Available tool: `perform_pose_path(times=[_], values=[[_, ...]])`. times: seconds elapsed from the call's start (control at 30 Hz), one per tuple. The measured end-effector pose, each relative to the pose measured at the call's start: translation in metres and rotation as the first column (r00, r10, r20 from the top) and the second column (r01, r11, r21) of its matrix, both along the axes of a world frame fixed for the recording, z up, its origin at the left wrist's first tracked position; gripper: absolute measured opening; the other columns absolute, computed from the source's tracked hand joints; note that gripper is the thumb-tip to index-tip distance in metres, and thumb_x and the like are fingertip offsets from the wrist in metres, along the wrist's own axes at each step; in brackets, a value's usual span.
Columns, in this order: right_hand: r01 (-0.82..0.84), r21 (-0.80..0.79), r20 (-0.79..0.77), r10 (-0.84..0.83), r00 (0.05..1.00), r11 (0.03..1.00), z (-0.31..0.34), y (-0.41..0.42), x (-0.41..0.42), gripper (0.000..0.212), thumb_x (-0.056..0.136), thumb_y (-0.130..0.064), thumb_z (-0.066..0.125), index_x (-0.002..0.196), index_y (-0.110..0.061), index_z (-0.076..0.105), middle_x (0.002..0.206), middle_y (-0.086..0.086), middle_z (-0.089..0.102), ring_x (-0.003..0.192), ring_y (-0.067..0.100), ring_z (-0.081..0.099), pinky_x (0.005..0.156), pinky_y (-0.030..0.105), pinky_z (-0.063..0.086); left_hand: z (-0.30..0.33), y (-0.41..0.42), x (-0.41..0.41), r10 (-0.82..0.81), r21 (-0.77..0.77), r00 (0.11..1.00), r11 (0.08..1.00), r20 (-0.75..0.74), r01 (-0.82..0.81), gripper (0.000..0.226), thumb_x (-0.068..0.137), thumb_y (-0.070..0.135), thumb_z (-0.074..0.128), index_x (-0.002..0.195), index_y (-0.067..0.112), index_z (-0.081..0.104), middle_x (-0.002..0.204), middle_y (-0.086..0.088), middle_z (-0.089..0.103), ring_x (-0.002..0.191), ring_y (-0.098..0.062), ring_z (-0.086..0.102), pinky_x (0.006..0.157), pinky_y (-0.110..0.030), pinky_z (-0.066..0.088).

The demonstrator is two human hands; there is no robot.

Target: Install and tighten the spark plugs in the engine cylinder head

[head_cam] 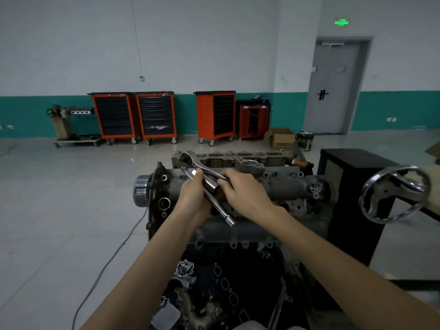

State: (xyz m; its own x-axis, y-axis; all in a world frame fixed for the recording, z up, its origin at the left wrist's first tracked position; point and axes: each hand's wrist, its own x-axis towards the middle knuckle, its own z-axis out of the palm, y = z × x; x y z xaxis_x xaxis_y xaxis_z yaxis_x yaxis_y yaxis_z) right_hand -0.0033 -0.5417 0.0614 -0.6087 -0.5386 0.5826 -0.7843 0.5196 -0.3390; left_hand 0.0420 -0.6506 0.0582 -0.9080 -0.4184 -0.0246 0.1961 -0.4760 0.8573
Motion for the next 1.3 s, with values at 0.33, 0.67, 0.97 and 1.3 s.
perform_pose_path(times=[0.33,0.67,0.97,1.3], values=[[0.035,-0.021,0.282,-0.028,0.959,0.999,-0.002,0.115,0.029,0.032,0.094,-0.015,0.041,0.126,-0.01,0.045,0.113,0.011,0.06,0.092,0.018,0.057,0.078,0.031,0.047,-0.011,0.126,-0.004,0.045,-0.062,0.999,0.997,0.025,-0.044,0.038,0.099,0.021,0.044,0.121,-0.01,0.047,0.103,-0.023,0.062,0.082,-0.027,0.063,0.065,-0.031,0.053],[0.566,0.02,0.157,-0.562,0.812,0.824,-0.009,0.33,0.038,0.016,0.092,-0.014,0.043,0.103,-0.003,0.038,0.102,0.022,0.059,0.091,0.038,0.057,0.065,0.036,0.041,-0.009,0.366,-0.046,-0.352,-0.239,0.936,0.91,-0.012,0.339,0.02,0.092,-0.003,0.043,0.11,-0.012,0.045,0.091,-0.022,0.056,0.08,-0.025,0.056,0.068,-0.034,0.046],[0.912,-0.182,0.452,-0.792,0.41,0.369,-0.034,0.496,0.053,0.012,0.088,-0.014,0.047,0.089,-0.006,0.039,0.068,-0.002,0.049,0.061,0.016,0.05,0.042,0.018,0.031,-0.017,0.56,-0.065,-0.753,-0.443,0.61,0.473,0.245,0.761,0.021,0.093,0.005,0.044,0.073,0.009,0.046,0.079,-0.016,0.052,0.073,-0.024,0.051,0.074,-0.039,0.047],[0.986,-0.159,0.491,-0.871,0.038,-0.046,-0.059,0.572,0.049,0.014,0.087,-0.022,0.046,0.087,-0.009,0.041,0.066,-0.004,0.045,0.057,0.012,0.042,0.045,0.028,0.025,-0.017,0.662,-0.066,-0.789,-0.636,0.443,0.086,0.427,0.767,0.016,0.091,0.003,0.042,0.102,0.0,0.053,0.091,-0.014,0.055,0.084,-0.024,0.048,0.062,-0.027,0.037]])
